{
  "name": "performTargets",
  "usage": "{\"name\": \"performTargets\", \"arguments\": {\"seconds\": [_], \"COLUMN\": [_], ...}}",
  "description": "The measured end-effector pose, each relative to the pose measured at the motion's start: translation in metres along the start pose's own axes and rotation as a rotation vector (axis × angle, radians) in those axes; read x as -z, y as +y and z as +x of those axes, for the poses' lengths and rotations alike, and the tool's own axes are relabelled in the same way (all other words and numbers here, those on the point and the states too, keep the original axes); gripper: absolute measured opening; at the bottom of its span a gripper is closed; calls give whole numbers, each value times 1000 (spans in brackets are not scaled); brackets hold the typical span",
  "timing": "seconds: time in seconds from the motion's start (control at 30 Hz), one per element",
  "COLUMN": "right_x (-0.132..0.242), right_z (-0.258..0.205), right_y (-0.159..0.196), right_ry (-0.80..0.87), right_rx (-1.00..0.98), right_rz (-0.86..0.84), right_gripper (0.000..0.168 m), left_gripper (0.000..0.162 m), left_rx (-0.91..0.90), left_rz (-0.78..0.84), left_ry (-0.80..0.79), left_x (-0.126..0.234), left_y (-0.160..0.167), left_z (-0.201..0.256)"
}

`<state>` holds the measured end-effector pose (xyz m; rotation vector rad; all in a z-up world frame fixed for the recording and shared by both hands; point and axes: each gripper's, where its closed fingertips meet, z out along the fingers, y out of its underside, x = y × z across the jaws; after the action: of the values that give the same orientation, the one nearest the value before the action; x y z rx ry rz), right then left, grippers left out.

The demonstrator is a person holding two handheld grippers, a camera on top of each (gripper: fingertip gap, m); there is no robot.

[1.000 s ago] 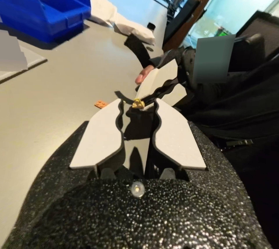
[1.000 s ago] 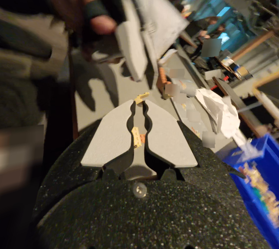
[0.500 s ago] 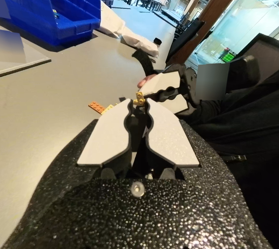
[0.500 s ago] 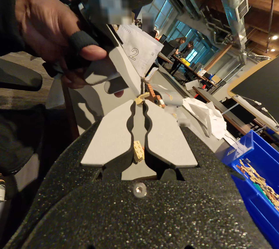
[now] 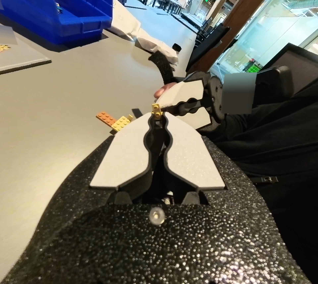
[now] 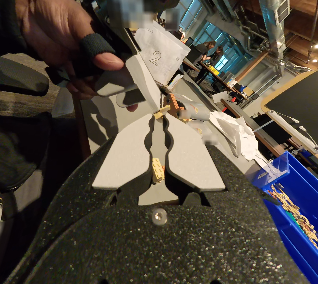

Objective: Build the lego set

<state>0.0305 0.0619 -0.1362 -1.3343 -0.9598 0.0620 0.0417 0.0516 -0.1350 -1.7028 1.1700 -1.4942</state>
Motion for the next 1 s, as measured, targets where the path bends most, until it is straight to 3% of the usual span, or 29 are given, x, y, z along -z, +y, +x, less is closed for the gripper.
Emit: {"name": "performTargets", "arguments": {"seconds": [0.23, 0.3, 0.53, 0.7, 1.0], "right_x": [0, 1, 8, 6, 2], "right_z": [-2, -2, 13, 4, -2], "right_y": [1, 4, 52, 85, 94], "right_ry": [-42, -56, -187, -321, -398], "right_rx": [-3, 20, 6, -70, -133], "right_rz": [-1, -30, -304, -488, -567], "right_gripper": [10, 19, 25, 31, 18], "left_gripper": [7, 7, 7, 7, 7], "left_rx": [-13, -2, -106, -111, -122], "left_rz": [59, 80, -22, -66, -114], "left_ry": [16, 13, -126, -121, -111], "left_x": [1, 2, 15, 13, 11], "left_y": [2, 1, 14, 21, 27], "left_z": [1, 0, -22, -27, -29]}}
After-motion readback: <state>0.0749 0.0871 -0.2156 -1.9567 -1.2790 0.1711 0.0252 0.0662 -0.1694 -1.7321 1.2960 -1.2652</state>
